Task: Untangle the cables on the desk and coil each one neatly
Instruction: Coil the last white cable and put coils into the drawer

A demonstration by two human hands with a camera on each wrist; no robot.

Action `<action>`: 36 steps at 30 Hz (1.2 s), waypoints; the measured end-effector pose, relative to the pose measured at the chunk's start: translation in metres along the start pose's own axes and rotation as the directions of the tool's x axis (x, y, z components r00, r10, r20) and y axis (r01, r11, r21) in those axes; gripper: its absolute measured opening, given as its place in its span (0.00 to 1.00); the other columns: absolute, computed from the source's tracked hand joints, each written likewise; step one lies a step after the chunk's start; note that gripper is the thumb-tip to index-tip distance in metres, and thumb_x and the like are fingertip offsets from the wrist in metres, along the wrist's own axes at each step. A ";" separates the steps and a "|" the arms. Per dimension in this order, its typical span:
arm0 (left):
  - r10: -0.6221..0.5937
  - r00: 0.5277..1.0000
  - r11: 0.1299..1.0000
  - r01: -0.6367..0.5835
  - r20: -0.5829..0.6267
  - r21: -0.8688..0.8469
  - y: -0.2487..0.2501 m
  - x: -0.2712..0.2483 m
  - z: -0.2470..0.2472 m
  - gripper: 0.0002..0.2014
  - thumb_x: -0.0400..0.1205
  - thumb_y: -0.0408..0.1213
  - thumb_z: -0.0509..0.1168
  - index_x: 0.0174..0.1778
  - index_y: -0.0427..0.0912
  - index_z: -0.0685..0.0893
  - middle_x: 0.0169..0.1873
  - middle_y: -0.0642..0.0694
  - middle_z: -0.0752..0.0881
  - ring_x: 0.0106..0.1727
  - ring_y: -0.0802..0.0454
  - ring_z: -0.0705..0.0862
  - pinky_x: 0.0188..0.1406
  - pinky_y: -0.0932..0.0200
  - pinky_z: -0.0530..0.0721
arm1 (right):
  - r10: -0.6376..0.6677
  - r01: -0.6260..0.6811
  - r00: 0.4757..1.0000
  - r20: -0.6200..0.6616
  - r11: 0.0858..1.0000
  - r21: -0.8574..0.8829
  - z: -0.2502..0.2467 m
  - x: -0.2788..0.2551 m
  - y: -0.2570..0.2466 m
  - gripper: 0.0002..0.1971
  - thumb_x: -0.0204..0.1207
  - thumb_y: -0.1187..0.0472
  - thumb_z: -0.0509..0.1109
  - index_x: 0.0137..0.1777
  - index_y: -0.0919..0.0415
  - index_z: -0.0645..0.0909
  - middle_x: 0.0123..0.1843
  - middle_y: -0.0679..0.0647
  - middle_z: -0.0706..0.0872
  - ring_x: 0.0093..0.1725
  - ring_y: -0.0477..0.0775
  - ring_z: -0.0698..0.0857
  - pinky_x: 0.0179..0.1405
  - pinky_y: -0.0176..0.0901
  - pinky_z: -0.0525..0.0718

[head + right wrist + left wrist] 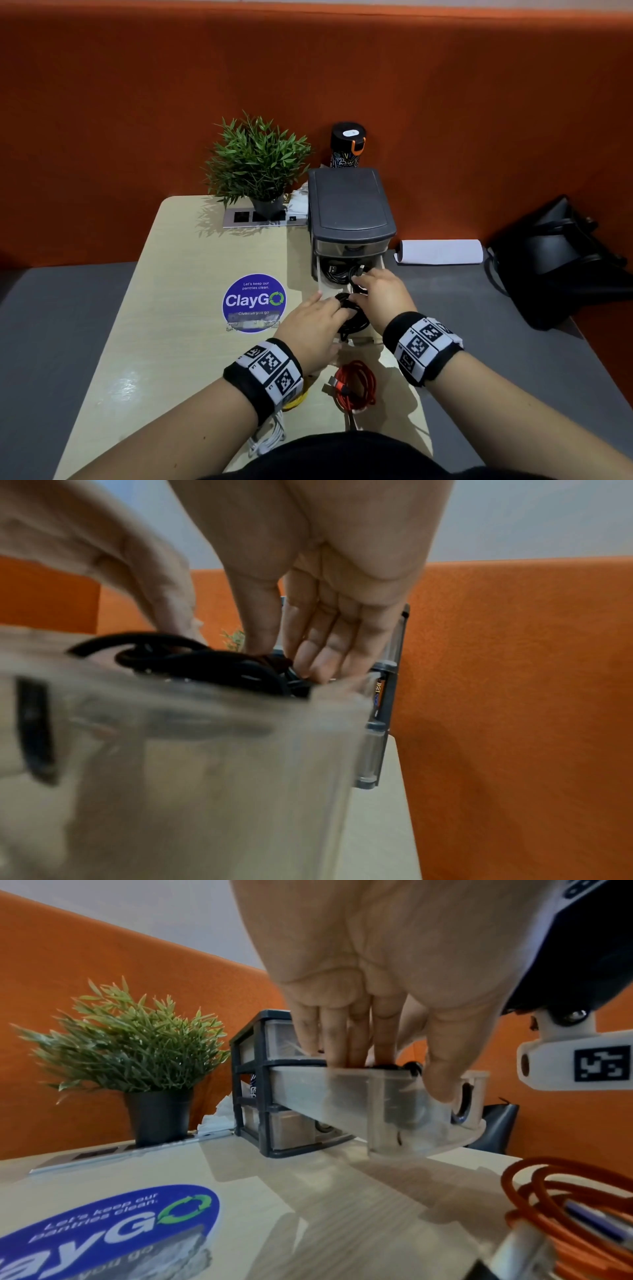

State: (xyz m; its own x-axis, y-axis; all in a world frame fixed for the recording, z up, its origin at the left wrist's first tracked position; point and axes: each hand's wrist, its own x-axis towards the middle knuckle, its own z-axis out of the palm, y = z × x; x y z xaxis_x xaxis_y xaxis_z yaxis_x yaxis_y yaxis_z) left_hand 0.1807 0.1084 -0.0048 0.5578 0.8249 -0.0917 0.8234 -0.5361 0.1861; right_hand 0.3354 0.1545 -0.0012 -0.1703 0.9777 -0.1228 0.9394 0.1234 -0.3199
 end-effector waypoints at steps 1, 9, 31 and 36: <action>0.001 1.000 1.000 -0.001 -0.006 0.012 0.000 0.001 -0.001 0.28 0.82 0.45 0.61 0.78 0.46 0.65 0.71 0.47 0.72 0.76 0.51 0.65 0.80 0.58 0.42 | -0.032 0.032 0.999 0.000 0.996 -0.078 0.000 -0.003 0.000 0.19 0.81 0.52 0.63 0.71 0.53 0.77 0.64 0.52 0.80 0.68 0.54 0.73 0.64 0.47 0.69; -0.064 0.997 0.981 0.056 -0.035 -0.185 -0.007 0.004 -0.019 0.19 0.80 0.46 0.60 0.67 0.50 0.76 0.64 0.52 0.75 0.67 0.50 0.73 0.71 0.56 0.66 | -0.249 0.239 0.968 -0.045 0.959 -0.154 0.013 -0.051 0.004 0.28 0.64 0.45 0.75 0.64 0.53 0.82 0.51 0.51 0.86 0.50 0.57 0.85 0.48 0.53 0.81; -0.163 0.956 0.986 0.152 -0.243 -0.062 -0.074 0.076 -0.059 0.26 0.84 0.32 0.55 0.77 0.59 0.67 0.78 0.58 0.68 0.78 0.59 0.64 0.73 0.52 0.59 | -0.351 0.340 0.937 0.001 0.909 -0.240 -0.006 0.006 0.016 0.17 0.73 0.56 0.72 0.63 0.53 0.84 0.53 0.53 0.86 0.59 0.61 0.80 0.61 0.58 0.66; -0.160 0.952 0.987 0.149 -0.261 -0.062 -0.074 0.076 -0.059 0.25 0.84 0.34 0.55 0.77 0.58 0.68 0.78 0.58 0.68 0.78 0.59 0.65 0.73 0.51 0.58 | -0.316 0.302 0.947 -0.056 0.937 -0.176 -0.005 0.007 0.013 0.25 0.70 0.53 0.75 0.68 0.54 0.78 0.64 0.55 0.79 0.65 0.60 0.76 0.65 0.53 0.69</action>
State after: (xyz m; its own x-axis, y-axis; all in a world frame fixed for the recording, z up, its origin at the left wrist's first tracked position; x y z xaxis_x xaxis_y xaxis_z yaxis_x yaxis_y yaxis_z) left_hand 0.1559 0.2210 0.0317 0.3722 0.9178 0.1380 0.8892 -0.3952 0.2306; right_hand 0.3483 0.1641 -0.0014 -0.4412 0.8966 0.0376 0.8811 0.4408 -0.1716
